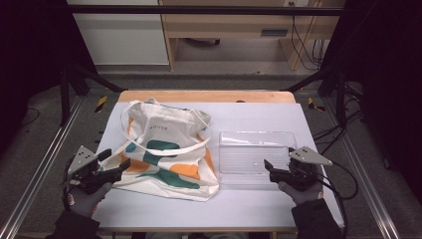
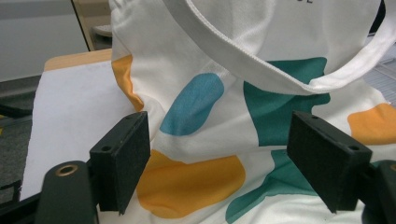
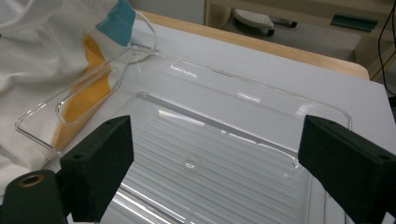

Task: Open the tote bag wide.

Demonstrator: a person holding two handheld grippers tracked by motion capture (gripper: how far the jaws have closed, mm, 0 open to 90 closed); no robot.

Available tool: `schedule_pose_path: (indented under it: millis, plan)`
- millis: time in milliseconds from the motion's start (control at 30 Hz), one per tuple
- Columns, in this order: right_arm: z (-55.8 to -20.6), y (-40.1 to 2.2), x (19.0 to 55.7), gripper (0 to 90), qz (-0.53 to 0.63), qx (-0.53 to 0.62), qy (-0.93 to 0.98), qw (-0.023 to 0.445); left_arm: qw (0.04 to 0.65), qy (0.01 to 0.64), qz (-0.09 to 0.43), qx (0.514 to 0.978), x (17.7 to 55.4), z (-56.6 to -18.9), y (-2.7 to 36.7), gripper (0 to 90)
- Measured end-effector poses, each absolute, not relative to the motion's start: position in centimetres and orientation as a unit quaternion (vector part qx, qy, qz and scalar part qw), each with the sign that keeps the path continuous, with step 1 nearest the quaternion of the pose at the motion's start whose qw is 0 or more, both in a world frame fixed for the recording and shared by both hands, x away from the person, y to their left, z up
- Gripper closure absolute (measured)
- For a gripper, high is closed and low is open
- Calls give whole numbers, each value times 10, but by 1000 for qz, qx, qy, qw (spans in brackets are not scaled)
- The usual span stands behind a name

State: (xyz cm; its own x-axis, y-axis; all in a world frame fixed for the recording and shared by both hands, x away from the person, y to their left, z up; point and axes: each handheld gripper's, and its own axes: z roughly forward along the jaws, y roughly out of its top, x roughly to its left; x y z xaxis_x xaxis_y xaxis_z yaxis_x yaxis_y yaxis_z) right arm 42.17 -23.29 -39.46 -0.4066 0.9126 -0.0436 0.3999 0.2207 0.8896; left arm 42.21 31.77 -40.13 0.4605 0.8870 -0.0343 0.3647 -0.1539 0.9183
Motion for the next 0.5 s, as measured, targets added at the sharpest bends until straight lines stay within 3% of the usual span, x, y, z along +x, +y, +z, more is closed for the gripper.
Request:
schedule_pose_path:
  millis: [500]
  plan:
    - [-366, -225, 428, 175, 452, 429, 714, 320, 494, 442, 274, 697, 422, -391, 321, 232]
